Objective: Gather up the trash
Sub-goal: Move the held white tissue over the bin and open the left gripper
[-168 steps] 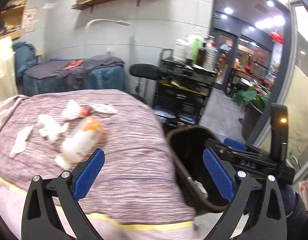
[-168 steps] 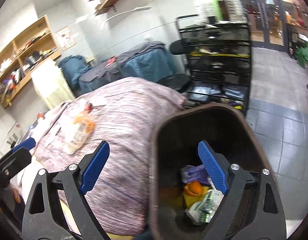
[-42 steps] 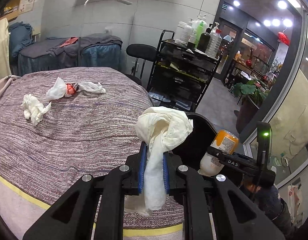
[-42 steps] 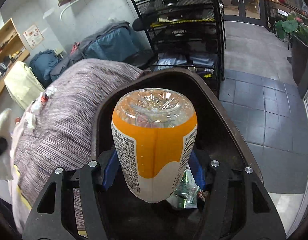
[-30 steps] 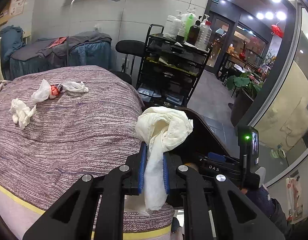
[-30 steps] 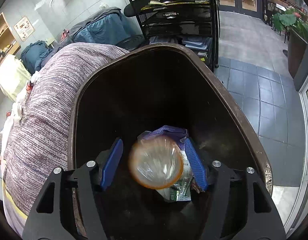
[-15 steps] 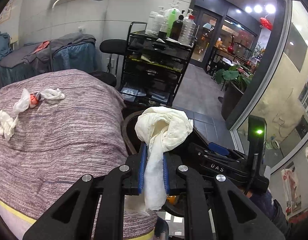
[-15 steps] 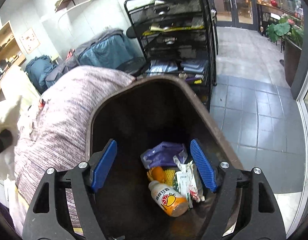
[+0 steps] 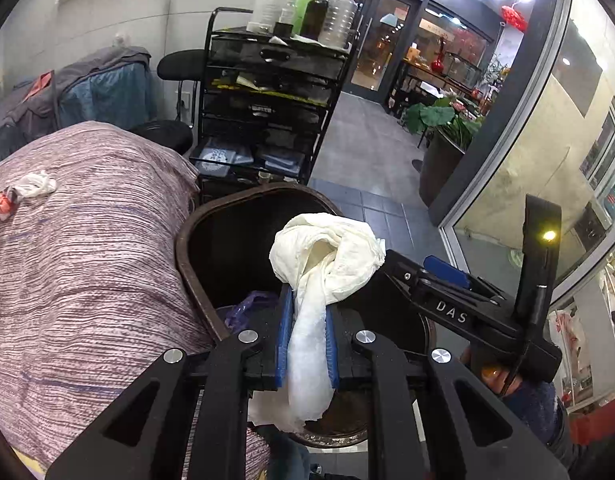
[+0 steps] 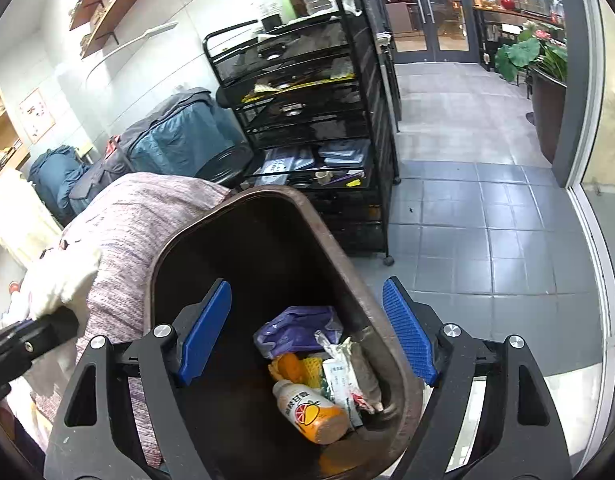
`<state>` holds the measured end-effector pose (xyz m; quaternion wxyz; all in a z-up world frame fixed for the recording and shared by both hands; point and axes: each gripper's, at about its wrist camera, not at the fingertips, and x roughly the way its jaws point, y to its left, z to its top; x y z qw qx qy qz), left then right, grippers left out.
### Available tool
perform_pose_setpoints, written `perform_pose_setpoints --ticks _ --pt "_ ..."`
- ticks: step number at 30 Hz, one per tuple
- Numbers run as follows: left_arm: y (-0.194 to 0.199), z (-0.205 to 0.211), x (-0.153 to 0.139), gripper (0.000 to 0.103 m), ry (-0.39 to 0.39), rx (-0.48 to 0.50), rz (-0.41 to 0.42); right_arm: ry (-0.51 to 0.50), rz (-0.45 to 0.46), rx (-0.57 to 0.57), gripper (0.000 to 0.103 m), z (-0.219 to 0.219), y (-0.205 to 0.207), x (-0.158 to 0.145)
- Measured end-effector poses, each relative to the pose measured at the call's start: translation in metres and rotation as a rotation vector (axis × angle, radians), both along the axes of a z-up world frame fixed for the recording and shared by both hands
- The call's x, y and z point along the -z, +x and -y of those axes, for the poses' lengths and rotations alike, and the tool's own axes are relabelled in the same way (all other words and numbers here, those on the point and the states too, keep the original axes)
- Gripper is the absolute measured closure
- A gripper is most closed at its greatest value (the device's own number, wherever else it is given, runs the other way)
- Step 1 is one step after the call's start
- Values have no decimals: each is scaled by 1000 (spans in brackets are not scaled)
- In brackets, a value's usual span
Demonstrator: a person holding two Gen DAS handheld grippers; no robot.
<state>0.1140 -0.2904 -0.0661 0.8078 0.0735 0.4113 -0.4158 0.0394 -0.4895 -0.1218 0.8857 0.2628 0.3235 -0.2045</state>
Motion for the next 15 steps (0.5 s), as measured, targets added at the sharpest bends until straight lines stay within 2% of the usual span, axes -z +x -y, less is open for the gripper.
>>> perform_pose_setpoints --ticks 10,11,13,15 --pt "-1 13 18 87 34 27 -45 12 -7 17 25 7 -4 5" --pt "-1 14 19 84 40 26 -42 11 -7 19 25 8 -5 5" --pt "-3 14 20 70 49 25 -32 12 -8 23 25 9 -5 6" --pt "-5 13 19 48 43 25 -28 14 -9 26 25 9 -5 6"
